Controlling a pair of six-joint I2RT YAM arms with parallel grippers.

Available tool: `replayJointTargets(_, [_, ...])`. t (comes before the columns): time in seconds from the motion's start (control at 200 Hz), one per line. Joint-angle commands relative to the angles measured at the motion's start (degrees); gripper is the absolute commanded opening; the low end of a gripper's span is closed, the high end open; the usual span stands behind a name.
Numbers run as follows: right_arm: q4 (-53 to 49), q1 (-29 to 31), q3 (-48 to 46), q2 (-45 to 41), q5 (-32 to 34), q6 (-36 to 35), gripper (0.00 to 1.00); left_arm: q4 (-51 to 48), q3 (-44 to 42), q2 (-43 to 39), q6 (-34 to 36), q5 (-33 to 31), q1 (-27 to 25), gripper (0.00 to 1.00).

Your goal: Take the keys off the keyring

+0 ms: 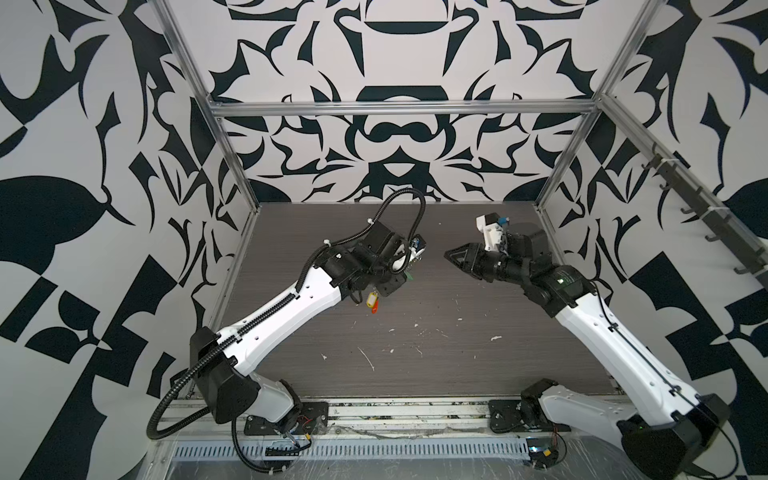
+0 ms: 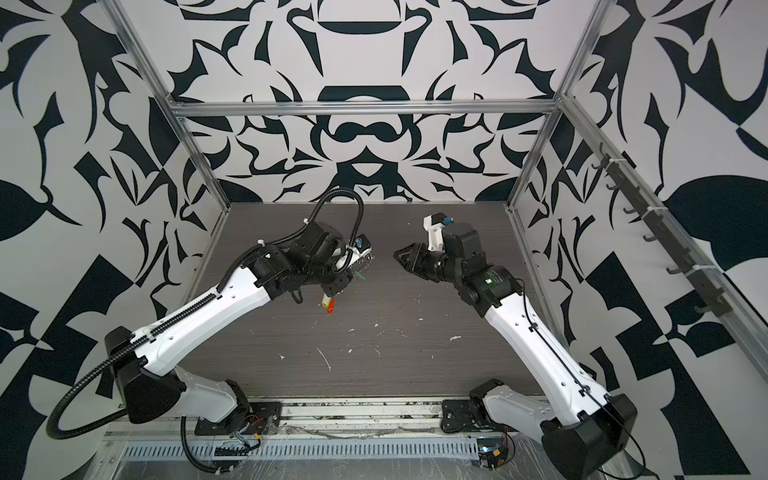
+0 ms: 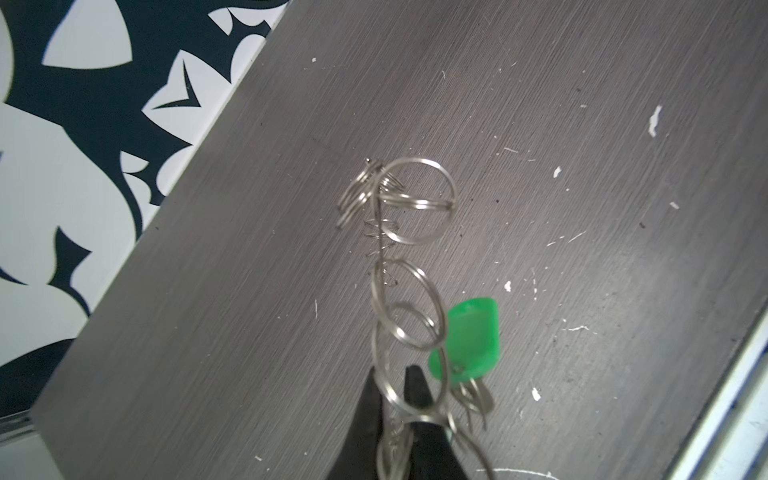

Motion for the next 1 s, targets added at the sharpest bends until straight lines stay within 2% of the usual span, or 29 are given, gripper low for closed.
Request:
replayJointTargets(0.0, [-2.8,6.9,1.0,-1.6,5.8,-9.6,0.31,-4.9,4.5,1.7,-4.3,6.5,1.9,0.00])
replayJointTargets(0.175, [-4.2,17.2,3.4,0.4,12.6,-15.0,0.32,-7.6,7.9,3.6,-5.0,8.3,2.6,0.00])
replayJointTargets(0.365, [4.1,20.9,-1.2,-0.5,15.4,-14.1,0.31,-9.7,9.6,4.9,-4.8,9.2,2.8,0.00])
replayJointTargets(0.45, [4.8,22.4,-2.0,0.7,18.1,-15.1,0.30,-10.4,10.2,5.5,-5.4,10.4,3.0,0.00])
replayJointTargets(0.995, [10.1,24.1,-4.6,3.5,22.7,-17.7,0.32,-13.7,13.5,7.2,-6.2,16.3,3.2,0.00])
